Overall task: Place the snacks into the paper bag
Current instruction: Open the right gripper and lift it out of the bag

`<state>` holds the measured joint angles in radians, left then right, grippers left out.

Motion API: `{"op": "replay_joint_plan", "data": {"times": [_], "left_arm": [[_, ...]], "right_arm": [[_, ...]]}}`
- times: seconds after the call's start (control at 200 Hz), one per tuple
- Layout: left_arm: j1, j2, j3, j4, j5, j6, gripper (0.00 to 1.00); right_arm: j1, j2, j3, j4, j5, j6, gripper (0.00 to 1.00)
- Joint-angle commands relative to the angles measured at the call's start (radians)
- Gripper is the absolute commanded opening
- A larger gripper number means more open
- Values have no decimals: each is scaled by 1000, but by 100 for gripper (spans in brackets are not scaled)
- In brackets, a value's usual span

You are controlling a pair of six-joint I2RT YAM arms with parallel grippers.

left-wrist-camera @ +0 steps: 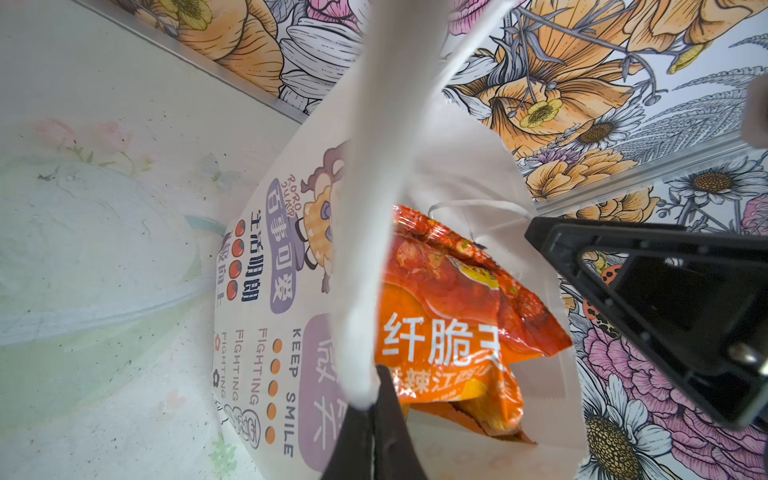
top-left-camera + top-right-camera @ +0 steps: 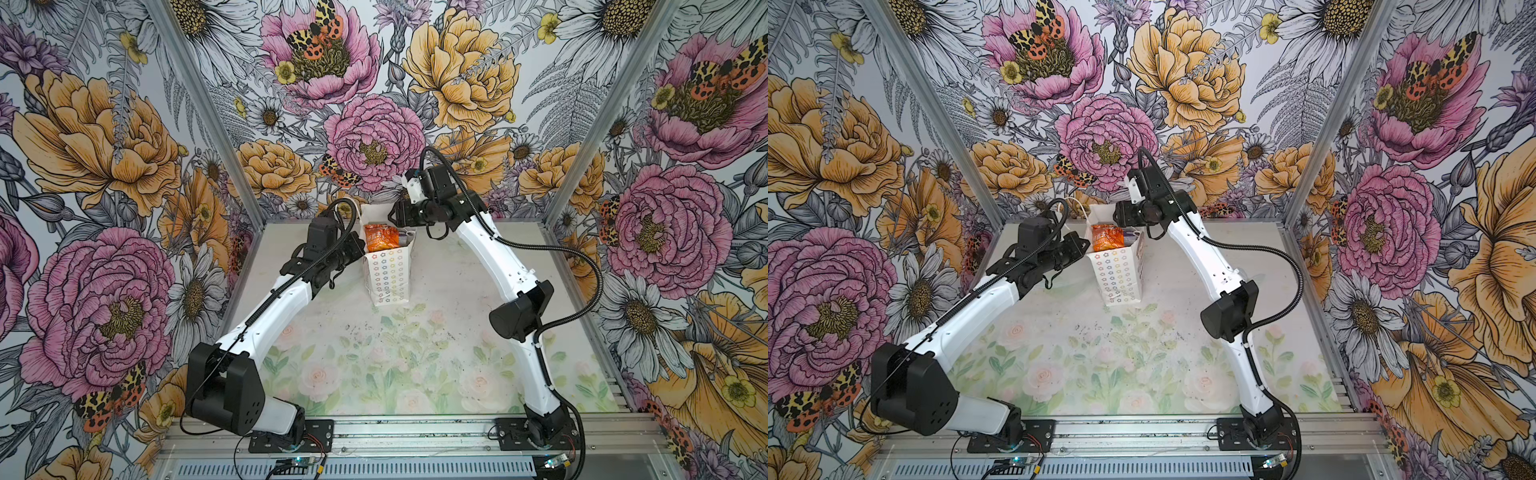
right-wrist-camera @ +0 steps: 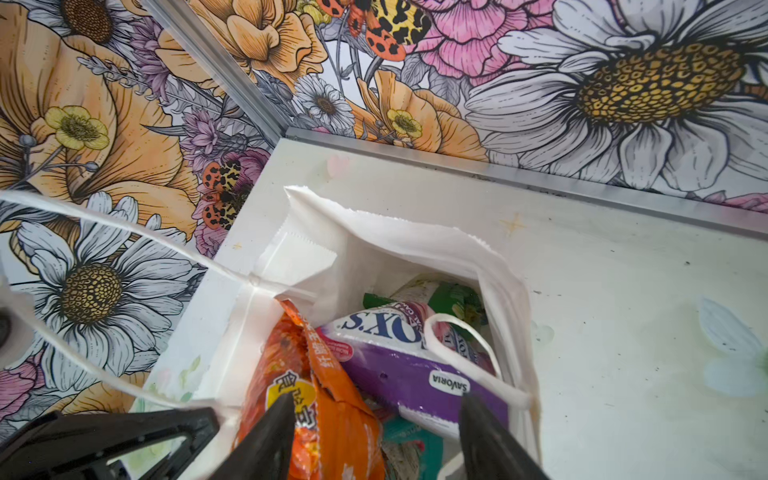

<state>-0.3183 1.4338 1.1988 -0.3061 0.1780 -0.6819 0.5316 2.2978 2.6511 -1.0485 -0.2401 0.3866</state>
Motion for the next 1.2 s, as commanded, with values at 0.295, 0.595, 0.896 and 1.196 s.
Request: {"op": "replay_joint_plan", "data": {"times": [0.295, 0.595, 0.896, 1.196], "left_arm": [[-5, 20, 8, -22, 23, 8, 0], [-1, 19, 6, -22, 25, 9, 0], [4, 19, 8, -22, 29, 10, 0], [6, 20, 9, -22, 31, 10, 0]], "right_arm": [[7, 60, 14, 40, -20, 95, 59], [-1, 91, 14, 71, 2, 143, 59], [-2, 73, -41, 70, 61, 205, 60], [-2, 2, -133, 67, 123, 202, 59]]}}
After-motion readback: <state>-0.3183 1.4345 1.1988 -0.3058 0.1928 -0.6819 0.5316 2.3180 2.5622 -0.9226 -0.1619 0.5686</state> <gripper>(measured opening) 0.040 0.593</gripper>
